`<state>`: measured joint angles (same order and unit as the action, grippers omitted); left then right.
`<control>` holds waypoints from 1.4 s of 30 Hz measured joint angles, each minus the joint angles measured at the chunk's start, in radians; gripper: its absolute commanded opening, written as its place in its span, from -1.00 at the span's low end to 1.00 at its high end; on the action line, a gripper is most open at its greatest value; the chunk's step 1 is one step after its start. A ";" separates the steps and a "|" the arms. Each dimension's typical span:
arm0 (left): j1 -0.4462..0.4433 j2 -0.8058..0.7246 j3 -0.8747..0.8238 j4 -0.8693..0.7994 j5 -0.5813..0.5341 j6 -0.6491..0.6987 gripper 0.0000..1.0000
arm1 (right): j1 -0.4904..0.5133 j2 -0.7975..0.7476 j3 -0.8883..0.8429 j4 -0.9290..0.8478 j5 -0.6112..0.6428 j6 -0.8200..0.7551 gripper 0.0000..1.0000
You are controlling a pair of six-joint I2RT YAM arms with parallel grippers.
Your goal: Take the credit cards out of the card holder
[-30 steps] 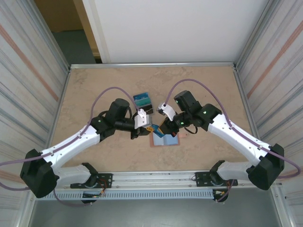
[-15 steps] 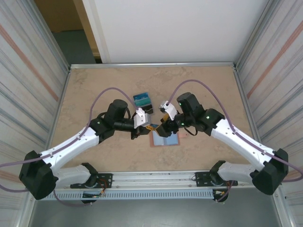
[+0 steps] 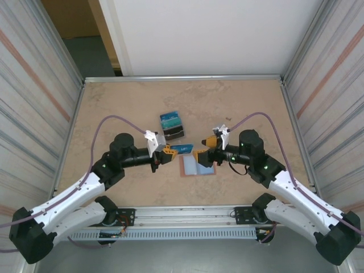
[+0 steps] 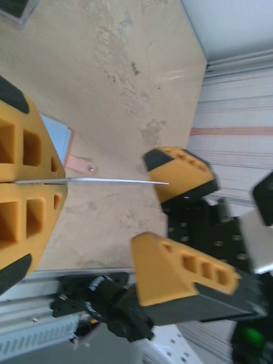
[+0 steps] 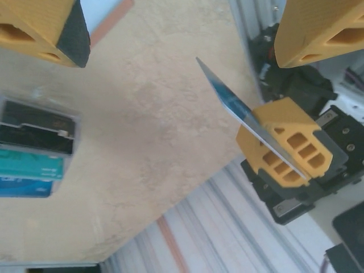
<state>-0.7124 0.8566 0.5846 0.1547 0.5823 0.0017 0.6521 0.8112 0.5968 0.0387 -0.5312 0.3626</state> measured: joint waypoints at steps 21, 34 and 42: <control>0.000 0.036 -0.011 0.112 0.107 -0.246 -1.00 | 0.056 0.155 0.036 0.236 -0.223 0.069 -0.80; 0.005 0.000 0.085 -0.120 0.050 -0.078 0.09 | 0.087 0.135 0.120 0.027 -0.189 -0.046 -1.00; 0.005 0.030 0.334 -0.404 0.024 0.172 0.14 | 0.087 0.116 0.188 -0.193 -0.169 -0.140 -1.00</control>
<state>-0.7078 0.8864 0.9188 -0.2493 0.6067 0.1738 0.7387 0.9272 0.7849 -0.1539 -0.7002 0.2226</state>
